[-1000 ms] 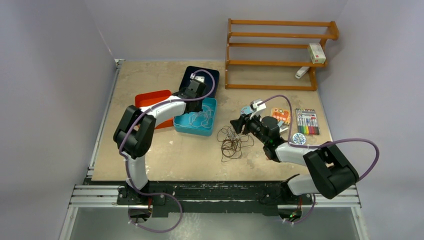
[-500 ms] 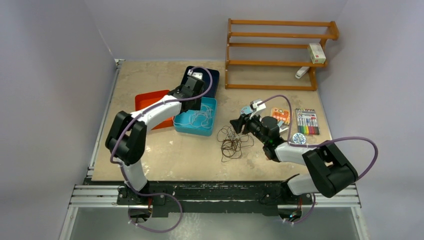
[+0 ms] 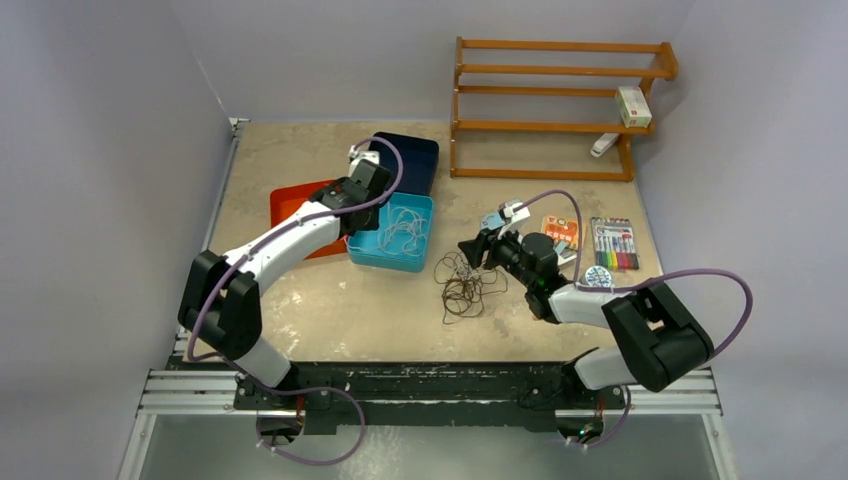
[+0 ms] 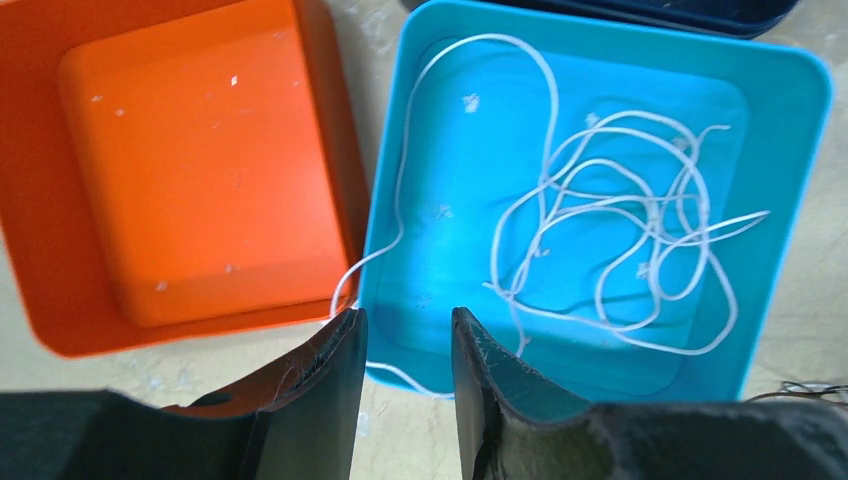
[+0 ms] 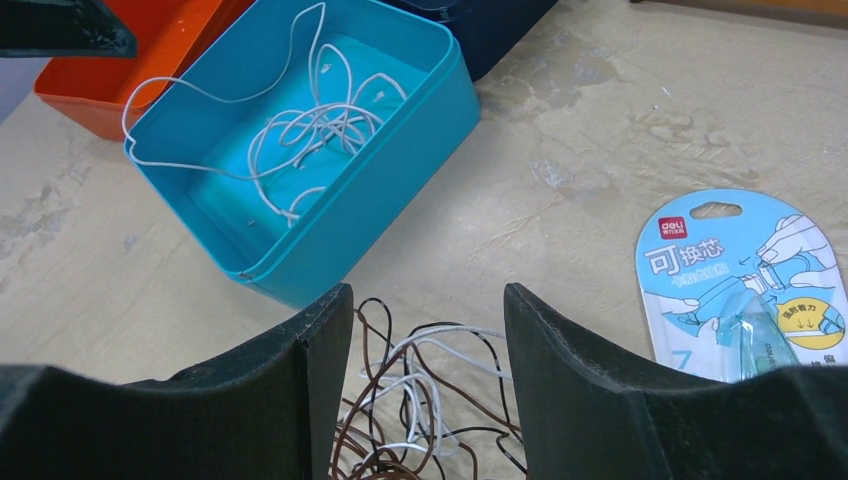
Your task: Untangle the cables
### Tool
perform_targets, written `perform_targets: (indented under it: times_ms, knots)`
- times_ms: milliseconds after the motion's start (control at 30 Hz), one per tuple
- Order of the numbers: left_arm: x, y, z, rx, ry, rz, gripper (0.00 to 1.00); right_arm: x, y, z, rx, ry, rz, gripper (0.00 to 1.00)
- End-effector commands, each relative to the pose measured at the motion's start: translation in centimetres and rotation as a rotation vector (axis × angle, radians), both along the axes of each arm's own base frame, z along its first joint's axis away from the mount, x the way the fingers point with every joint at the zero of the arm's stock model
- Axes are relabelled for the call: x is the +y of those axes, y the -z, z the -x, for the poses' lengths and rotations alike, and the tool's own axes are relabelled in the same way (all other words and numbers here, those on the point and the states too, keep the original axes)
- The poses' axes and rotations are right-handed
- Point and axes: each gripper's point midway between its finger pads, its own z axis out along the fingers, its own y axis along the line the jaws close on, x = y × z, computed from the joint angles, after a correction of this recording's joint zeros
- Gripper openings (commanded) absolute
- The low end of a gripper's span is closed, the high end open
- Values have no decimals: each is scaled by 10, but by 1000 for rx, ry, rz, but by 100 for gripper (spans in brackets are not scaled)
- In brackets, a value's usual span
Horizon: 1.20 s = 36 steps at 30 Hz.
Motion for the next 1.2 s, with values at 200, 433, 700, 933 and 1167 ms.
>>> perform_targets:
  times_ms: [200, 433, 700, 933, 1167]
  knots:
    - [40, 1, 12, 26, -105, 13, 37, 11, -31, -9, -83, -26, -53, 60]
    - [42, 15, 7, 51, -101, 80, 37, 12, -31, -9, -83, -29, -54, 60]
    - [40, 29, -2, 72, -89, 145, 36, 12, -31, -11, -83, -30, -53, 60]
    - [44, 37, -4, 91, -84, 152, 33, 13, -31, -11, -80, -31, -52, 60]
    - [45, 45, -2, 108, -84, 157, 31, 13, -32, -12, -80, -33, -51, 60]
